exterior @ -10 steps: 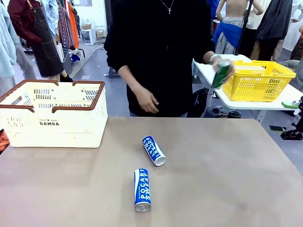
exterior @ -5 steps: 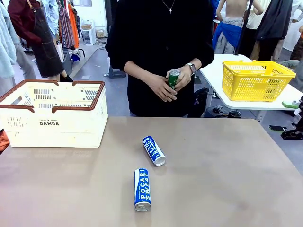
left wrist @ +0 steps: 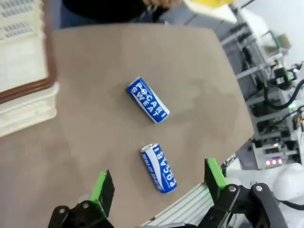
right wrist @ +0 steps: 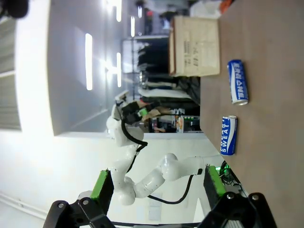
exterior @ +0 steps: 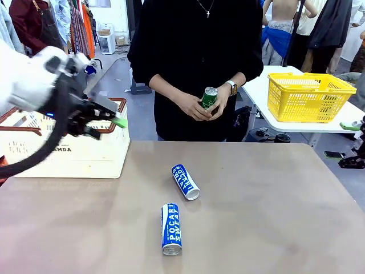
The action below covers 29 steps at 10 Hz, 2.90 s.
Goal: Place the drinks into the Shopping basket.
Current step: Pick up one drink and place it into the Shopping basket.
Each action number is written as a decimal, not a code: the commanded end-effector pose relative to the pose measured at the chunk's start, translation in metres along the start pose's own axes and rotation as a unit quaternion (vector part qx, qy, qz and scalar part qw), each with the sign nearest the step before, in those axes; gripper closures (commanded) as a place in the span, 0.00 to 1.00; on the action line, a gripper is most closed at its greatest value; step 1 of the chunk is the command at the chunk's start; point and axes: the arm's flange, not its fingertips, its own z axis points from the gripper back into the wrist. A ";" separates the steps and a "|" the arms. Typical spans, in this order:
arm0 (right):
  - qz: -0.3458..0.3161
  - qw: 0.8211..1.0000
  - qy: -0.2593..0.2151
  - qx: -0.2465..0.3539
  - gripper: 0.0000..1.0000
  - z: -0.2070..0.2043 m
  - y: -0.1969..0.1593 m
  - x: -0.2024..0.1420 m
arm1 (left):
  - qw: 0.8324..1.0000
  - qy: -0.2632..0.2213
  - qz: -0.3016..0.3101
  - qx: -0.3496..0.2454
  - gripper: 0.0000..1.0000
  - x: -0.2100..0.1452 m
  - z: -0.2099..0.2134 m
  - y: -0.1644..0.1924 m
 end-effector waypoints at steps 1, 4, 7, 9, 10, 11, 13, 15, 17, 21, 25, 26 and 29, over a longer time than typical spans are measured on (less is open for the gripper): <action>-0.004 1.000 0.008 -0.002 0.00 0.002 0.004 0.000 | 0.999 0.017 -0.042 -0.028 0.00 0.006 0.040 0.021; -0.004 1.000 0.008 -0.002 0.00 0.002 0.004 0.000 | 1.000 0.015 -0.018 -0.007 0.00 0.003 -0.002 -0.001; -0.004 1.000 0.008 -0.002 0.00 0.002 0.004 0.000 | 0.992 0.063 0.040 0.103 0.00 0.066 -0.079 -0.007; -0.004 1.000 0.008 -0.002 0.00 0.002 0.004 0.000 | 0.986 0.083 0.019 0.142 0.00 0.080 -0.118 -0.026; -0.004 1.000 0.008 -0.002 0.00 0.002 0.004 0.000 | 0.988 0.093 0.014 0.126 0.00 0.076 -0.111 -0.028; -0.004 1.000 0.008 -0.002 0.00 0.002 0.004 0.000 | 0.992 0.098 0.028 0.077 0.00 0.068 -0.067 -0.011; -0.004 1.000 0.008 -0.002 0.00 0.002 0.004 0.000 | 0.993 0.096 0.063 0.013 0.00 0.041 0.018 0.041; -0.004 1.000 0.008 -0.002 0.00 0.002 0.004 0.000 | 0.992 0.082 0.090 -0.019 0.00 0.019 0.039 0.068; -0.004 1.000 0.008 -0.002 0.00 0.002 0.004 0.000 | 0.991 0.109 0.072 0.016 0.00 0.033 -0.003 0.040; -0.004 1.000 0.008 -0.002 0.00 0.002 0.004 0.000 | 0.972 0.188 -0.006 0.138 0.00 0.047 -0.134 -0.060; -0.004 1.000 0.008 -0.002 0.00 0.002 0.004 0.000 | 0.952 0.199 0.038 0.230 0.00 0.032 -0.256 -0.099; -0.004 1.000 0.008 -0.002 0.00 0.002 0.004 0.000 | 0.952 0.168 0.043 0.253 0.00 0.031 -0.281 -0.102; -0.004 1.000 0.008 -0.002 0.00 0.002 0.004 0.000 | 0.953 0.126 0.067 0.267 0.00 0.044 -0.346 -0.090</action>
